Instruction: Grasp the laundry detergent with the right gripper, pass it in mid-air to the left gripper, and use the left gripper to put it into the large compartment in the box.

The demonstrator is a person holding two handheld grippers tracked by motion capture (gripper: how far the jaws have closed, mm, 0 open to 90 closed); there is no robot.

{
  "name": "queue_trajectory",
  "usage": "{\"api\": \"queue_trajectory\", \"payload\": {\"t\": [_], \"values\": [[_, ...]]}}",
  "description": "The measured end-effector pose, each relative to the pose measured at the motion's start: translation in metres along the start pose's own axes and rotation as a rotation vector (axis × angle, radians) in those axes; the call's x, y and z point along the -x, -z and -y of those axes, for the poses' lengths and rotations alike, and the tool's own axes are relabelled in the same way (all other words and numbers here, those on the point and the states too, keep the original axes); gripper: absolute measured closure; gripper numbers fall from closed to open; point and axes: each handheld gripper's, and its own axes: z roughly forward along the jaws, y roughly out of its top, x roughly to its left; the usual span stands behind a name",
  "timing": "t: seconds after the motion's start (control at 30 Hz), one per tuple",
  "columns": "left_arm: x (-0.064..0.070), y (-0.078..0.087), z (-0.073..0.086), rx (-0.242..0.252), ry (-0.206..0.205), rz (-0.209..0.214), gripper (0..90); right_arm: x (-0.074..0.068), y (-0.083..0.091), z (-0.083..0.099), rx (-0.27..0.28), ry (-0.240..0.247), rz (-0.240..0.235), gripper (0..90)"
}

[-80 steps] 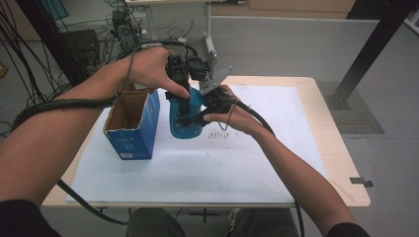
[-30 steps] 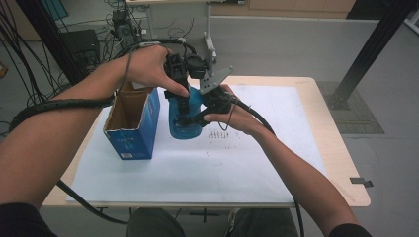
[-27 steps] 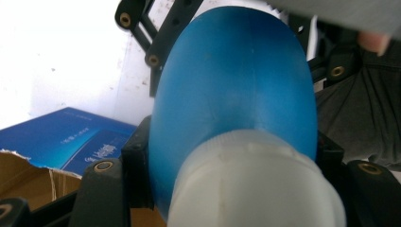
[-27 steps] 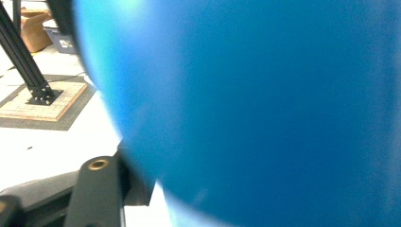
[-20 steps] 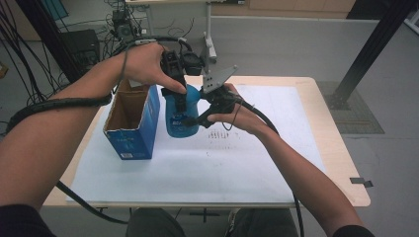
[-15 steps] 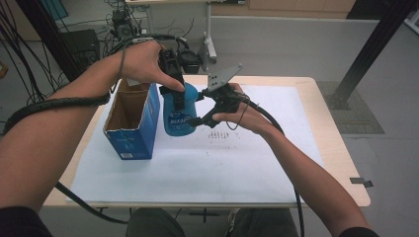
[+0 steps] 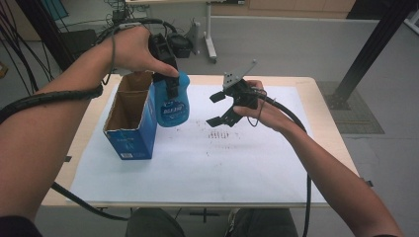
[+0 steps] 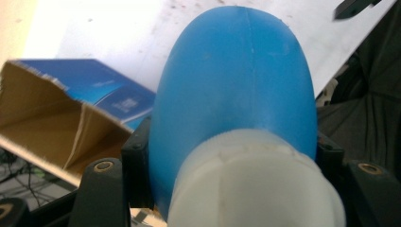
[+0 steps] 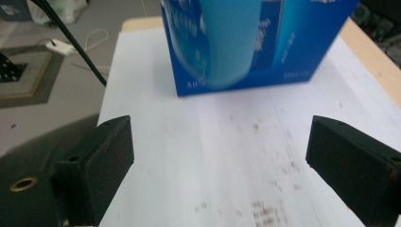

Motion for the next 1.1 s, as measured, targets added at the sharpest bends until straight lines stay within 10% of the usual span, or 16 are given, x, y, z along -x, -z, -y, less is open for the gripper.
{"api": "queue_trajectory", "payload": {"t": [0.3,1.1], "values": [[-0.018,0.027,0.016,0.009,0.166,-0.037,37.5,0.013,0.029,0.022,-0.071,-0.085,0.082,5.9],[-0.072,0.091,0.066,0.103,0.790,-0.103,37.6,0.030,0.078,0.047,-0.151,-0.170,0.184,5.9]]}}
